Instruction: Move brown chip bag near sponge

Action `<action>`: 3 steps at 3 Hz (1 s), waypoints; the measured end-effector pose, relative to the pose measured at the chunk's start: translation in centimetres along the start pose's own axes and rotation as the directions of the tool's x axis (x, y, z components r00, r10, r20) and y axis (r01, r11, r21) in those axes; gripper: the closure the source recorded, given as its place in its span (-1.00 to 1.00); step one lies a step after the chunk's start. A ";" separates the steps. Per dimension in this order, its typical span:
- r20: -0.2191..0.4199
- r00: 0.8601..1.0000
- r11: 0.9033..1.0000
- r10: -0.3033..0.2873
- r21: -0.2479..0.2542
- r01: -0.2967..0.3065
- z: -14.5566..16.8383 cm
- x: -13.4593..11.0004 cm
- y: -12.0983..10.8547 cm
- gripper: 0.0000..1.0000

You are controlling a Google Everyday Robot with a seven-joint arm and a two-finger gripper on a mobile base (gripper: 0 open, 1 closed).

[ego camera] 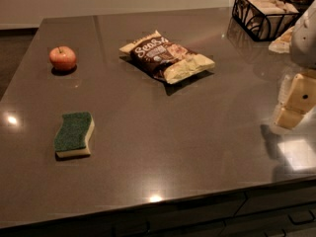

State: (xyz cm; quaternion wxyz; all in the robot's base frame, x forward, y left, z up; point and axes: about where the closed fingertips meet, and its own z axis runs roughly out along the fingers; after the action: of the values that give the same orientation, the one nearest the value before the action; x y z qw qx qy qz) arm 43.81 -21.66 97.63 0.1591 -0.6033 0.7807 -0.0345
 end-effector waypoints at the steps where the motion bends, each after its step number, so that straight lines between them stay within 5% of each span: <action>1: 0.000 1.000 1.000 0.000 0.000 0.000 0.0 0.0 0.0 -1.00; 3: 0.021 0.999 0.999 0.050 -0.013 -0.050 2.1 -4.9 -2.6 -1.00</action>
Offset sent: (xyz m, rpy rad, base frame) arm 0.0322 0.0346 -0.0096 0.0344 0.0684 -0.0053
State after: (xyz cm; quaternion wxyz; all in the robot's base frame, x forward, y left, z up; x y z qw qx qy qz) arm 47.95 -17.45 97.26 0.1644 -0.5848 0.7941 -0.0193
